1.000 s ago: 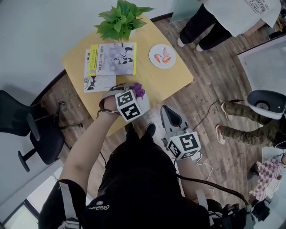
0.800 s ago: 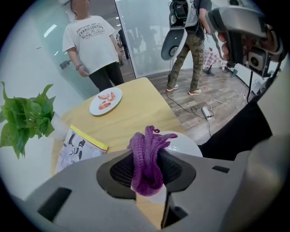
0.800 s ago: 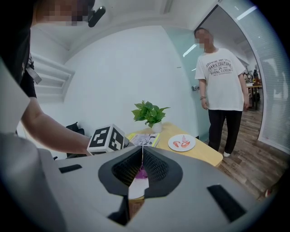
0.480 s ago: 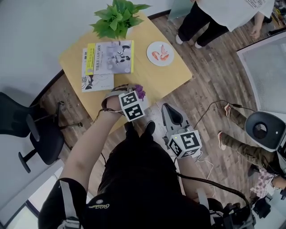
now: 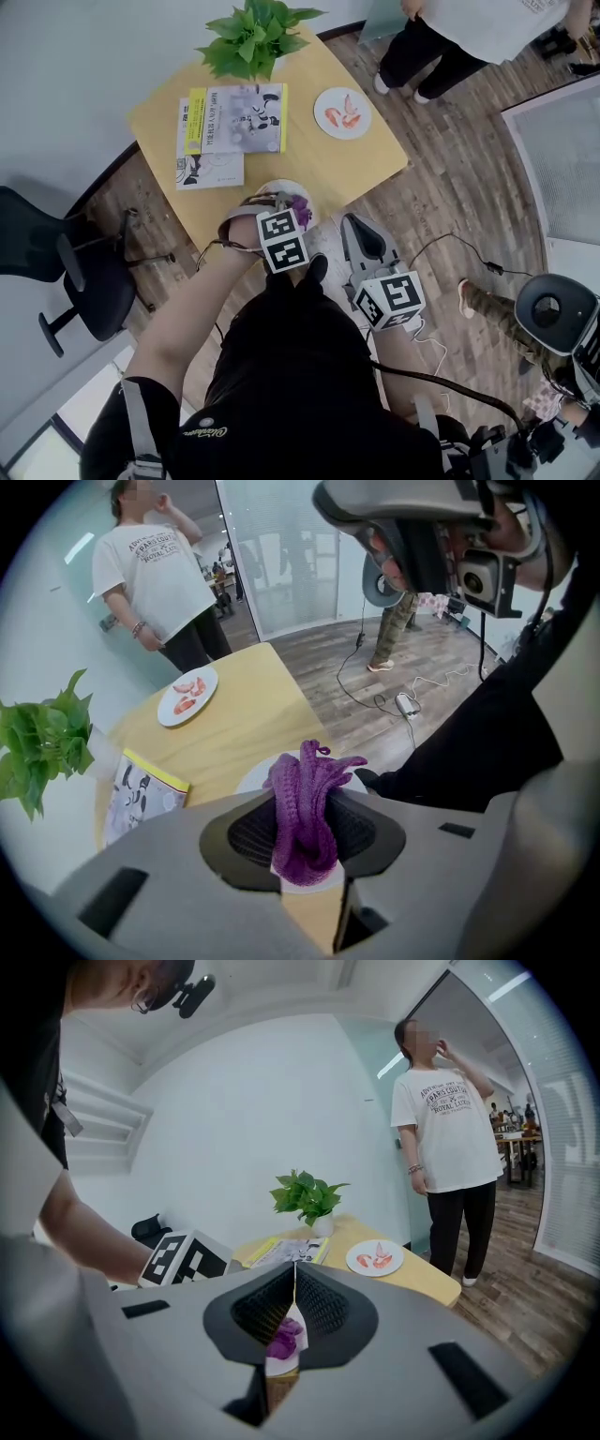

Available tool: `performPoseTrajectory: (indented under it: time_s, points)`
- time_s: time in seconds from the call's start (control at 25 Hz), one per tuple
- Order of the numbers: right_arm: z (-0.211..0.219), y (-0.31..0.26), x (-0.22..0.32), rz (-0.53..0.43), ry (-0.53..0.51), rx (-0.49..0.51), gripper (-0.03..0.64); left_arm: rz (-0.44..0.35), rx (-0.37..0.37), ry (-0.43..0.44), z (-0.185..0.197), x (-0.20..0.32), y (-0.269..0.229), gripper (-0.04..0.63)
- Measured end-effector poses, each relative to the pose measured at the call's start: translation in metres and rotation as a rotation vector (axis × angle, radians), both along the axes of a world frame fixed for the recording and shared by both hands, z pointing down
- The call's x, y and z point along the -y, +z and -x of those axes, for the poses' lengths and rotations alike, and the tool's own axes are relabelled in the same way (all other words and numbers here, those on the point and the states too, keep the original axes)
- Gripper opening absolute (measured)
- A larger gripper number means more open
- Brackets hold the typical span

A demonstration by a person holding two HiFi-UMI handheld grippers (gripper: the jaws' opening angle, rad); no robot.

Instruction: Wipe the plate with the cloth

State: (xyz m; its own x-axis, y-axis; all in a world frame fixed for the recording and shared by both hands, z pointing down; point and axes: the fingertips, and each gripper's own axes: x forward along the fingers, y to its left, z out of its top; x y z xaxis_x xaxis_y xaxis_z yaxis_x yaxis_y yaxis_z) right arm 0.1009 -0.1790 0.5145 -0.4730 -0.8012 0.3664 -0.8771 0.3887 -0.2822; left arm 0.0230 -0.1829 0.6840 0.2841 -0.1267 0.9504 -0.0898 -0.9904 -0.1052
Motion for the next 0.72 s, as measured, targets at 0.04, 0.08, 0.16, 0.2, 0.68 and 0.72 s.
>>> performPoseTrajectory:
  time_s: [0.04, 0.08, 0.16, 0.2, 0.68, 0.72]
  points:
    - [0.001, 0.0, 0.0, 0.0, -0.002, 0.0, 0.009, 0.008, 0.002, 0.012, -0.001, -0.006, 0.0, 0.127]
    - [0.001, 0.0, 0.0, 0.0, -0.003, 0.0, 0.009, 0.017, 0.003, 0.023, -0.002, -0.013, 0.0, 0.127]
    - [0.001, 0.0, 0.001, -0.002, -0.004, 0.001, 0.009, 0.045, 0.004, 0.039, -0.004, -0.026, 0.001, 0.127]
    - [0.001, 0.0, 0.002, -0.003, -0.003, 0.002, 0.009, 0.059, 0.004, 0.046, -0.004, -0.032, 0.002, 0.127]
    - [-0.002, 0.0, 0.001, 0.001, 0.008, 0.003, 0.009, 0.106, -0.061, -0.052, 0.001, -0.013, -0.013, 0.129]
    - [-0.003, 0.0, 0.001, 0.001, 0.01, 0.003, 0.009, 0.095, -0.07, -0.074, 0.001, -0.001, -0.016, 0.129]
